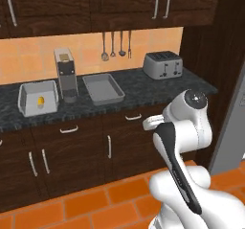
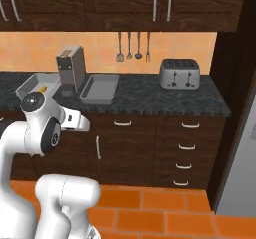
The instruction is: Place one corn and one steak in each tupperware on the nearby counter, to pack two identical lunches.
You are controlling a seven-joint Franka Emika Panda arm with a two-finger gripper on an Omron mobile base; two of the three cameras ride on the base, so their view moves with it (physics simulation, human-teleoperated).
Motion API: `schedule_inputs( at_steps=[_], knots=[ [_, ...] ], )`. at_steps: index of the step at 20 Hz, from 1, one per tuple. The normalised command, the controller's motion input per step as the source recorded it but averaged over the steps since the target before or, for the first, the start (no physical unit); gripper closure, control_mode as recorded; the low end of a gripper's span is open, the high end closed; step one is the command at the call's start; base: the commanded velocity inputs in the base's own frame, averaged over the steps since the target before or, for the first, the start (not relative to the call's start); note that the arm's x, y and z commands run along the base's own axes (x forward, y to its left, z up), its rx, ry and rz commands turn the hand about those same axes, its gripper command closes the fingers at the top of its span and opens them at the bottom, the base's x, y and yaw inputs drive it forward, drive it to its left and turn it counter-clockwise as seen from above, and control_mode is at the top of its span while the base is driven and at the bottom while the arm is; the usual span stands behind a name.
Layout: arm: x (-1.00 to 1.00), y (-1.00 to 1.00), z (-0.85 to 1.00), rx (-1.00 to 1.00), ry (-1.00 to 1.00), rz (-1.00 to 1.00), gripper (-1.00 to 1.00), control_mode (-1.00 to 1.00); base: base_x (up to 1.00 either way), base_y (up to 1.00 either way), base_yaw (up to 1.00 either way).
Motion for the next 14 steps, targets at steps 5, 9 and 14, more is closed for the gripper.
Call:
schedule_inputs(
  at_steps=[5, 9, 14],
  knots=[
    [0.0, 0.0, 0.0, 0.0, 0.0, 0.0, -1.0, 1.0, 1.0, -1.0, 0.03],
    [0.0, 0.0, 0.0, 0.0, 0.0, 0.0, -1.0, 1.0, 1.0, -0.64, -0.01],
    [0.0, 0.0, 0.0, 0.0, 0.0, 0.0, -1.0, 1.0, 1.0, -0.67, -0.34]
  ],
)
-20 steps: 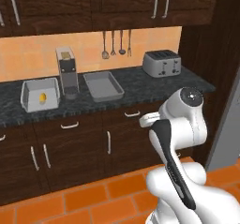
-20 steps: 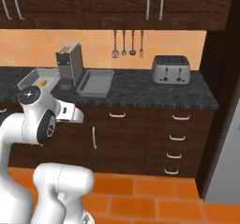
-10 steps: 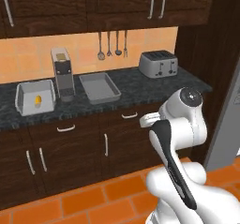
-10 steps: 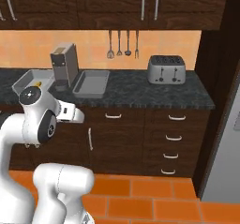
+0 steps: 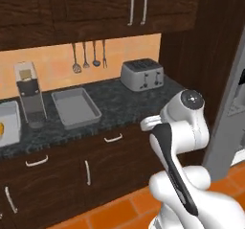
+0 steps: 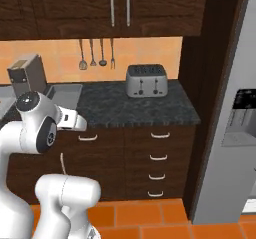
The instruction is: Place one corn and one steak in each tupperware on the nearby counter, to pack two identical lunches.
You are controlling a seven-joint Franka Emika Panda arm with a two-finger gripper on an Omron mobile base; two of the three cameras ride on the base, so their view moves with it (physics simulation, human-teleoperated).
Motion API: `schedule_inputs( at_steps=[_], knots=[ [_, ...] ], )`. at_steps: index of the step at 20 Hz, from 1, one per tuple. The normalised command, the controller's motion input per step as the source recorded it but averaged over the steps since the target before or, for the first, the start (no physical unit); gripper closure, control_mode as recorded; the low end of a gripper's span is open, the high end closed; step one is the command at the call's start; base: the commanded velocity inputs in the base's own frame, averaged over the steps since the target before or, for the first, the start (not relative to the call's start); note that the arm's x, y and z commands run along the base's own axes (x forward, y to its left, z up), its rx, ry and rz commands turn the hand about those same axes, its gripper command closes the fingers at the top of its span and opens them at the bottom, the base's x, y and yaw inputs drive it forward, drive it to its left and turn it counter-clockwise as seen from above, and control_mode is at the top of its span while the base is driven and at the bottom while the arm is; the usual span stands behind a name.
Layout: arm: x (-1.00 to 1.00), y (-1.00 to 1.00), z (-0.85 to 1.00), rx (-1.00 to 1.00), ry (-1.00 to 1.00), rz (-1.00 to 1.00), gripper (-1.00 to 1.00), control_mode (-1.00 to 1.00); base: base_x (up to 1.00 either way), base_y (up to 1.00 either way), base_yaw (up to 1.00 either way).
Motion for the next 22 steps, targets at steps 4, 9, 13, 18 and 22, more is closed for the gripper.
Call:
schedule_inputs(
  at_steps=[4, 9, 13, 18, 22],
  knots=[
    [0.0, 0.0, 0.0, 0.0, 0.0, 0.0, -1.0, 1.0, -0.01, -1.0, -0.47],
    [0.0, 0.0, 0.0, 0.0, 0.0, 0.0, -1.0, 1.0, 0.2, -1.0, -0.48],
    [0.0, 0.0, 0.0, 0.0, 0.0, 0.0, -1.0, 1.0, 0.35, -1.0, -0.46],
    [0.0, 0.0, 0.0, 0.0, 0.0, 0.0, -1.0, 1.0, 0.71, -1.0, -0.39],
    [0.0, 0.0, 0.0, 0.0, 0.0, 0.0, -1.0, 1.0, 1.0, -0.84, -0.05]
  ],
)
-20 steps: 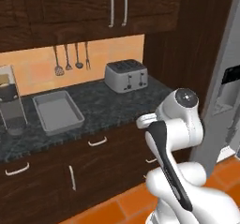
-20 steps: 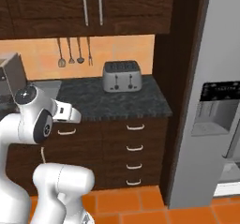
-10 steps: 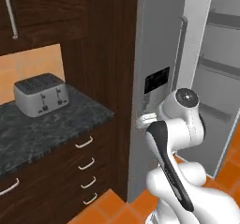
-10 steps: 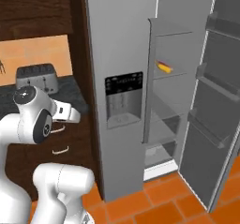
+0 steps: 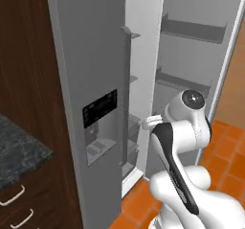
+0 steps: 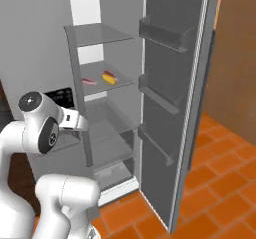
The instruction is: Place one corn and one steak in each tupperware on the nearby counter, to pack two identical lunches.
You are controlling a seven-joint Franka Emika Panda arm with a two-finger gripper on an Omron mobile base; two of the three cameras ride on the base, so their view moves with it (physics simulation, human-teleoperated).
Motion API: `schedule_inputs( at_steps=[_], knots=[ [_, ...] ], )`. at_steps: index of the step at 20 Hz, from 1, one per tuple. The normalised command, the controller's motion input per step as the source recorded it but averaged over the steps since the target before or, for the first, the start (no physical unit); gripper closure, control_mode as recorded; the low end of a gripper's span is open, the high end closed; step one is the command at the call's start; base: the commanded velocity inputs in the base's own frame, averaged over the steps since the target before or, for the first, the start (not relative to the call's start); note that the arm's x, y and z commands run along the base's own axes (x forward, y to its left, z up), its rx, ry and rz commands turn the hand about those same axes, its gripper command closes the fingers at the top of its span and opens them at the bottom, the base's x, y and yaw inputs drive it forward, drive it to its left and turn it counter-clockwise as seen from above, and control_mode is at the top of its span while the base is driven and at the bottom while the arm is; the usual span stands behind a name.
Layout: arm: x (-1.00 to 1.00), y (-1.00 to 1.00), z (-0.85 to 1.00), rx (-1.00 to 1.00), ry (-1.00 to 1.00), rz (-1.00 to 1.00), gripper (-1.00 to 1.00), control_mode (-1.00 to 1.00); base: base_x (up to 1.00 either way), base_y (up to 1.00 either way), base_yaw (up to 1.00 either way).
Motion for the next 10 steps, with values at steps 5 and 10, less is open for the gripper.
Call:
schedule_inputs(
  at_steps=[5, 10],
  knots=[
    [0.0, 0.0, 0.0, 0.0, 0.0, 0.0, -1.0, 1.0, 0.9, -0.68, 0.28],
    [0.0, 0.0, 0.0, 0.0, 0.0, 0.0, -1.0, 1.0, 0.49, -0.15, 0.51]
  ],
)
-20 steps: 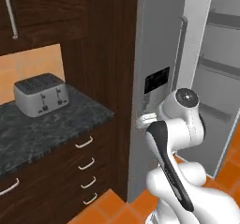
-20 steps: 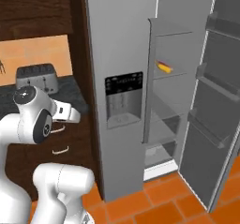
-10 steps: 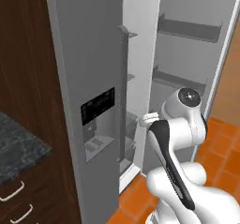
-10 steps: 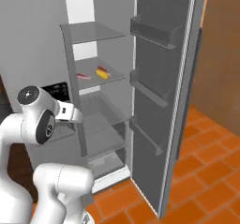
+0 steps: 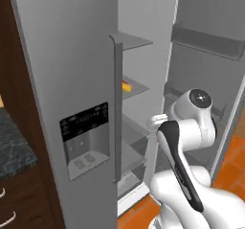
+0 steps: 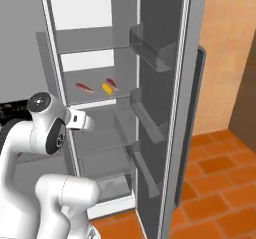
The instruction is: Place one corn and one steak in each tupperware on the nearby counter, to pack two identical lunches.
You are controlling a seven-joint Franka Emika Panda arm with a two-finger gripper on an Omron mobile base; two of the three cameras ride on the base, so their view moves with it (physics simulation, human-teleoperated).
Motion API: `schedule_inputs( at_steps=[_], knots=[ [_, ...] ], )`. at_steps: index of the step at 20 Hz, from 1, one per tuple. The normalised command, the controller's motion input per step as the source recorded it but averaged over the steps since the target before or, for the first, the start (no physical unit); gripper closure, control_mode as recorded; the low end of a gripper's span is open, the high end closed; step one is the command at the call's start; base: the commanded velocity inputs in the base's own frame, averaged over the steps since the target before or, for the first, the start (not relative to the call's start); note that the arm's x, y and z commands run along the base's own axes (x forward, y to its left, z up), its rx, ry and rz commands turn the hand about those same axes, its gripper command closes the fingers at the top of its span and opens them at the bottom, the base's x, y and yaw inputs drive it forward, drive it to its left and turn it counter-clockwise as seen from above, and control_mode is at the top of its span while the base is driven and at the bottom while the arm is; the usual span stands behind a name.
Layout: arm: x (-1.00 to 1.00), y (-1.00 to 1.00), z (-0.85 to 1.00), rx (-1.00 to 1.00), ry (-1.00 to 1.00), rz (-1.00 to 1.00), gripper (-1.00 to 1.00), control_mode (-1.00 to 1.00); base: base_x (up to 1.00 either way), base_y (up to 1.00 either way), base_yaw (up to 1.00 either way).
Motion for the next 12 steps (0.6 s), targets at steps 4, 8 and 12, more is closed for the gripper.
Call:
schedule_inputs(
  at_steps=[4, 8, 12],
  knots=[
    [0.0, 0.0, 0.0, 0.0, 0.0, 0.0, -1.0, 1.0, 0.16, -0.02, 0.48],
    [0.0, 0.0, 0.0, 0.0, 0.0, 0.0, -1.0, 1.0, 0.0, -0.11, 0.08],
    [0.0, 0.0, 0.0, 0.0, 0.0, 0.0, -1.0, 1.0, 0.32, -0.68, 0.12]
  ],
)
